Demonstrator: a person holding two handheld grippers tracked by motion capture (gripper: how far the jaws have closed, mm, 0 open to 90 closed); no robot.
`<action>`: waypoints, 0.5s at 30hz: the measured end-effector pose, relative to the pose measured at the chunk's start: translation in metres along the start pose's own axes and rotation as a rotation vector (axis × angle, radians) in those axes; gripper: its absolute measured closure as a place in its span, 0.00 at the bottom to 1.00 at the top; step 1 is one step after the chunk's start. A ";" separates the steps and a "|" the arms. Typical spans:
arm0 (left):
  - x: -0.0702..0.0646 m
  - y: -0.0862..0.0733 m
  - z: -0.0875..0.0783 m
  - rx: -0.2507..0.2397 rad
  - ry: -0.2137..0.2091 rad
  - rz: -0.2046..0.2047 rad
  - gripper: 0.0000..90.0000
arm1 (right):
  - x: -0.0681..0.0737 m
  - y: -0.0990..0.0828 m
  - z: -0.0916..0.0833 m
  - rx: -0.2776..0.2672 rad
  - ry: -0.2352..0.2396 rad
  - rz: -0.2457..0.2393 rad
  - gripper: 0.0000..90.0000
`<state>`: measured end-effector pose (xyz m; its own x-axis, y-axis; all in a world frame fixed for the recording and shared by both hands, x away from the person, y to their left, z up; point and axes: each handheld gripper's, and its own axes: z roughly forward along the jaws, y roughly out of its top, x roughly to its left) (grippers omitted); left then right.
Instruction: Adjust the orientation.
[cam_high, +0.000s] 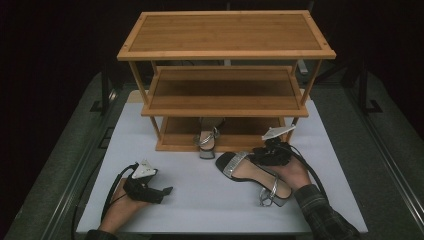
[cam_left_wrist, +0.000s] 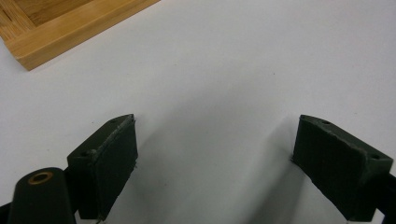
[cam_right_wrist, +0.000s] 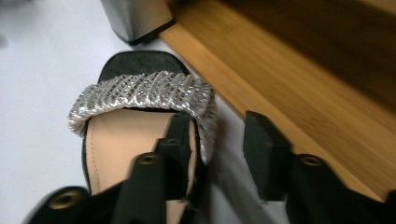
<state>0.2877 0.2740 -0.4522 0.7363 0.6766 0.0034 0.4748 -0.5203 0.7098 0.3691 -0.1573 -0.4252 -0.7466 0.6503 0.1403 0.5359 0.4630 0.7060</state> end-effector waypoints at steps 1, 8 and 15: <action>0.000 0.000 0.000 0.000 0.000 0.000 0.14 | -0.002 -0.001 -0.007 -0.015 0.003 0.003 0.67; 0.000 0.000 0.000 -0.002 0.000 0.000 0.14 | -0.008 -0.016 -0.056 -0.132 -0.029 0.039 0.65; 0.000 0.000 0.000 -0.003 0.000 -0.001 0.14 | -0.011 -0.058 -0.094 -0.111 -0.037 0.087 0.58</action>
<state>0.2877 0.2740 -0.4525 0.7359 0.6771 0.0032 0.4740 -0.5185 0.7117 0.3086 -0.2481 -0.4024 -0.6831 0.7079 0.1795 0.5490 0.3358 0.7654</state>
